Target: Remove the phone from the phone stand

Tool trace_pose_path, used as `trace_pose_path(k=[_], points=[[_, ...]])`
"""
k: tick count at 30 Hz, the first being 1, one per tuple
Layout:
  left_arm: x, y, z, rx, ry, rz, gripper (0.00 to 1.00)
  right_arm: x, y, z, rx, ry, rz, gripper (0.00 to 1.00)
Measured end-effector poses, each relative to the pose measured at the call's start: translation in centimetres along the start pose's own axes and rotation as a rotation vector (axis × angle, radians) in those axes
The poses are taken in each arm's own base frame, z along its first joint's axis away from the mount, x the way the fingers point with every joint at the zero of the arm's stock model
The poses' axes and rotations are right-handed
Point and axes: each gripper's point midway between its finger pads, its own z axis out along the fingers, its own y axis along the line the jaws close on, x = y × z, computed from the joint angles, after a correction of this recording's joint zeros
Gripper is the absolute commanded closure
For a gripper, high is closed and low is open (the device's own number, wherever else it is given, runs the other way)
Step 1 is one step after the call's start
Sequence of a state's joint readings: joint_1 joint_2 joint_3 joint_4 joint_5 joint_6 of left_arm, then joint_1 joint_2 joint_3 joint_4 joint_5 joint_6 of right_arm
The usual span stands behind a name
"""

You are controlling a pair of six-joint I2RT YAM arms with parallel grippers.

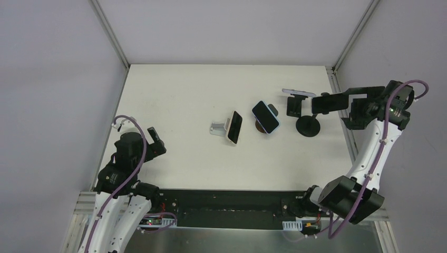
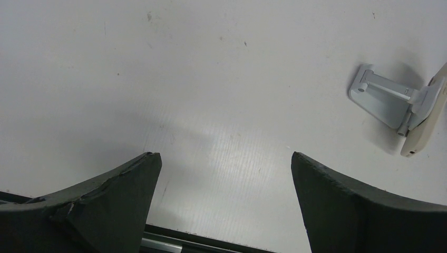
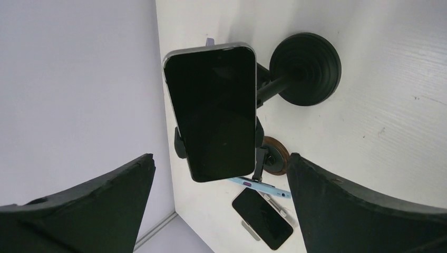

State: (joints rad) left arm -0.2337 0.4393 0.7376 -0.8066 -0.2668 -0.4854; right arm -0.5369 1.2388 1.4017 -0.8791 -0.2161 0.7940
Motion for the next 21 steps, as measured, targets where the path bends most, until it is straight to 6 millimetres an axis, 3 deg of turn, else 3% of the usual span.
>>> trace_pose_path(k=[5, 14, 21], points=[[0.1, -0.1, 0.0, 0.007, 0.004, 0.0, 0.0, -0.9, 1.0, 0.9, -0.052, -0.006, -0.037, 0.01], [0.1, -0.2, 0.0, 0.012, 0.009, -0.007, 0.0, -1.0, 0.6, 5.3, -0.015, 0.081, -0.051, 0.01], [0.1, 0.0, 0.0, 0.006, 0.008, -0.015, 0.0, -0.6, 0.8, 6.1, -0.036, 0.113, -0.069, 0.01]])
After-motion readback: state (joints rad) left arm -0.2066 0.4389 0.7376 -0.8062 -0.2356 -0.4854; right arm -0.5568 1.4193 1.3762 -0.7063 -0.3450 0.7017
